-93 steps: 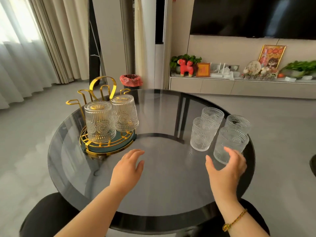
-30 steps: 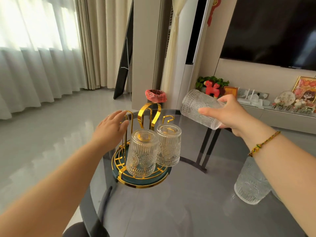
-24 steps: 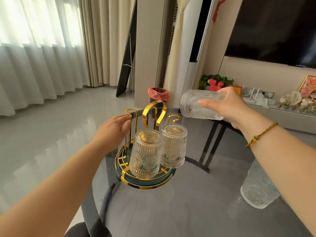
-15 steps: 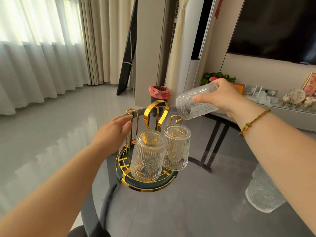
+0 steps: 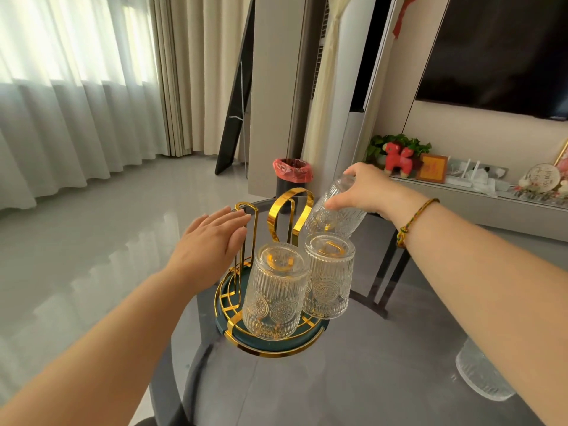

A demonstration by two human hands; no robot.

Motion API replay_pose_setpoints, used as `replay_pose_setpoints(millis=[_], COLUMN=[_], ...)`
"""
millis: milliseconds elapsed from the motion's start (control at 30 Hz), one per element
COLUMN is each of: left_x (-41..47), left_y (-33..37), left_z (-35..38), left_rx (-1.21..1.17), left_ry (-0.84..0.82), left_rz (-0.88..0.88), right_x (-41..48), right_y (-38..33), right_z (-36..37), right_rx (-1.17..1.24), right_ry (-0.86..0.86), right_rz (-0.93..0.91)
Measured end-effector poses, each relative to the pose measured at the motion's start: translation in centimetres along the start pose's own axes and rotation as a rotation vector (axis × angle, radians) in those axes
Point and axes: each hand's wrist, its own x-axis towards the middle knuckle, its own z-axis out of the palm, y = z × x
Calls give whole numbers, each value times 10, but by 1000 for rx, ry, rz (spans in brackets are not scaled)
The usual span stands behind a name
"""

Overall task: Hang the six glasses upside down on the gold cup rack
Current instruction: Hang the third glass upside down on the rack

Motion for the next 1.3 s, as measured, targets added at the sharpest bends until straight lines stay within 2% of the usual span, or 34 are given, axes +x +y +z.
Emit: replay_pose_setpoints(millis=[433, 767, 867, 1033, 1100, 1200, 1300], left_x=[1, 1, 1, -4, -16, -46, -77], left_y=[-3, -2, 0, 12, 21, 42, 71], left_z=[2, 2, 2, -3, -2, 2, 8], left_rx=[-30, -34, -32, -56, -125, -288, -341], left_ry=[-10, -2, -16, -54, 20, 247, 395], left_rz=[-1, -23, -39, -112, -141, -200, -80], right_x=[8, 8, 4, -24, -42, -78, -115], right_y=[11, 17, 18, 26, 34, 54, 75], right_z=[47, 50, 47, 40, 39, 41, 44], right_rx=[-76, -40, 4, 85, 124, 206, 297], right_ry=[-97, -82, -37, 149, 230, 338, 406], right_rz=[67, 88, 86, 68, 61, 34, 49])
